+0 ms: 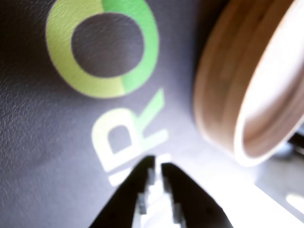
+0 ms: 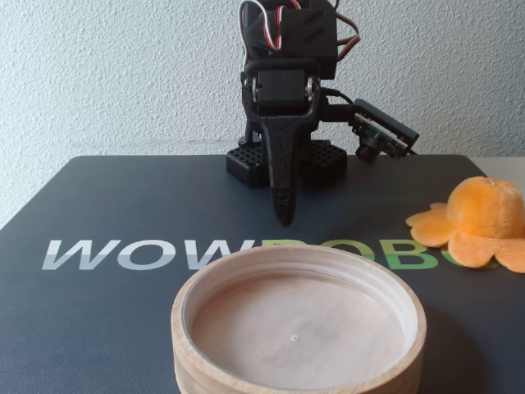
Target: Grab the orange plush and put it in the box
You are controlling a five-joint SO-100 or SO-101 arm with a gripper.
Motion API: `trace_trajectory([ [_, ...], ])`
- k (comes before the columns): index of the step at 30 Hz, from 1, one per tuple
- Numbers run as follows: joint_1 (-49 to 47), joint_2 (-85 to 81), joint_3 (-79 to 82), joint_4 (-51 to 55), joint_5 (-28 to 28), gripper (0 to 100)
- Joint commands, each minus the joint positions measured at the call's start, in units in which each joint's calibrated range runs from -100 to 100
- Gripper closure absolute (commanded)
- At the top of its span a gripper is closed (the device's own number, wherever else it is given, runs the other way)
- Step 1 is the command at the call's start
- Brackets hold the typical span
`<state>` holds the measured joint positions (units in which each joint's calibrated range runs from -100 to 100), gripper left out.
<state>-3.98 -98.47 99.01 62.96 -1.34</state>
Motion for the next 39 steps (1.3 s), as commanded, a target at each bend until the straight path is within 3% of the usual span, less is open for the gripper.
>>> trace_trajectory([
  [1,0.21,-0.1,0.72,0.07,0.05,99],
  [16,-0.32,-0.6,-0.92,-3.32,-0.31,99],
  [19,-4.13,0.83,-6.72,-3.41,-3.25,98],
  [22,-8.31,14.49,-14.61,-4.02,-9.02,98],
  [27,-13.99,55.55,-43.62,2.51,-19.35,97],
  [29,-18.77,63.9,-50.6,6.07,-22.13,85],
  [32,-25.34,64.57,-50.87,5.03,-22.4,58],
  [34,-29.98,65.08,-50.78,4.86,-22.87,47],
  [36,-34.68,65.16,-49.15,2.07,-24.97,43],
  [39,-42.0,65.16,-43.62,-4.45,-32.99,43],
])
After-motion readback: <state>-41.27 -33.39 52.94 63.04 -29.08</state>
